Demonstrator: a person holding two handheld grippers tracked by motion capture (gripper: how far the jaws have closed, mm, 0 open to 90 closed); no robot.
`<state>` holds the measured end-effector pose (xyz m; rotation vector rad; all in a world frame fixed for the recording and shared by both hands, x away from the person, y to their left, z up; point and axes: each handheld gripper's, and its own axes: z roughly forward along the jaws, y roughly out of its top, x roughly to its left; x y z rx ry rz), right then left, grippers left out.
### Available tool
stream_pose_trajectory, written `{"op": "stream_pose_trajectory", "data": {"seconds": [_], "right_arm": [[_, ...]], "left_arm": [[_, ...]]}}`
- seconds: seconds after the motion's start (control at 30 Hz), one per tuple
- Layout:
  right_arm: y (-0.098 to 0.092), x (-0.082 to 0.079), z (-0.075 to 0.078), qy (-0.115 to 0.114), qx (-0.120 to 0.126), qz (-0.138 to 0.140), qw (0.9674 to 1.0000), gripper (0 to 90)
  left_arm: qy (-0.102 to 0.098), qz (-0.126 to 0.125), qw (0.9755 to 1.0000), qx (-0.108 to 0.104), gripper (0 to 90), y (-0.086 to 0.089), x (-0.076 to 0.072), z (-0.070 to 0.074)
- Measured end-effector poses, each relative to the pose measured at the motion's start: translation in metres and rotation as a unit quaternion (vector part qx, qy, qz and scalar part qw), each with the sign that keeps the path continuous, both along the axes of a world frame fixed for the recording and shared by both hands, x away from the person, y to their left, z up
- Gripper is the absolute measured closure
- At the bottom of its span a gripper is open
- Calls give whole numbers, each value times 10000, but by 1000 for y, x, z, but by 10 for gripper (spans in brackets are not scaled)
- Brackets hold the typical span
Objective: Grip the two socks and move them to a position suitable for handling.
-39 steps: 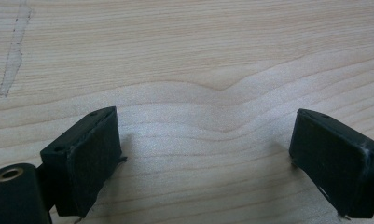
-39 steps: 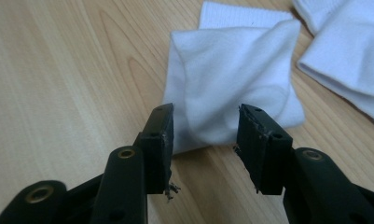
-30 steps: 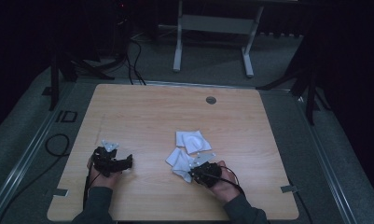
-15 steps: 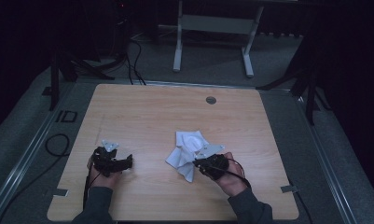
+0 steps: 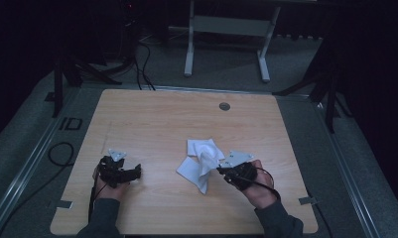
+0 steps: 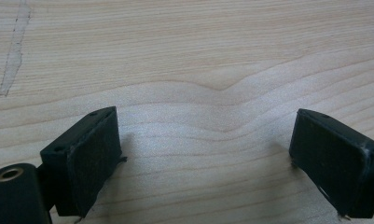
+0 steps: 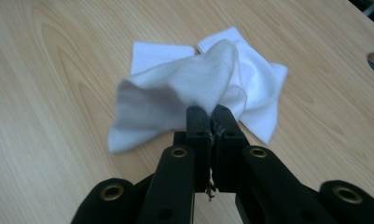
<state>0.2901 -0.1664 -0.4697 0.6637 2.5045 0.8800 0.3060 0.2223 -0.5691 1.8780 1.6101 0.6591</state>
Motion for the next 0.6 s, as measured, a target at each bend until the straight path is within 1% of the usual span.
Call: {"op": "stream_pose_trajectory", "data": {"seconds": [0.2,0.3,0.4,0.5,0.57,0.6], "right_arm": [[-21,-4,-3,-13,-136,-141,9998,870],[-33,-7,-5,8,-164,-215,9996,869],[-47,-10,-8,66,-176,-296,9994,868],[-58,-11,-11,134,-254,-351,9990,861],[-66,-11,-13,189,-240,-432,9986,827],[-69,-11,-13,218,-209,-436,9986,781]], "left_arm": [[-1,0,10000,0,87,0,0,0],[-1,0,10000,2,88,0,0,0],[-1,0,10000,2,88,0,0,0],[0,1,10000,1,87,0,0,0],[0,1,10000,0,88,0,0,0],[-2,3,10000,-3,88,0,0,0]]}}
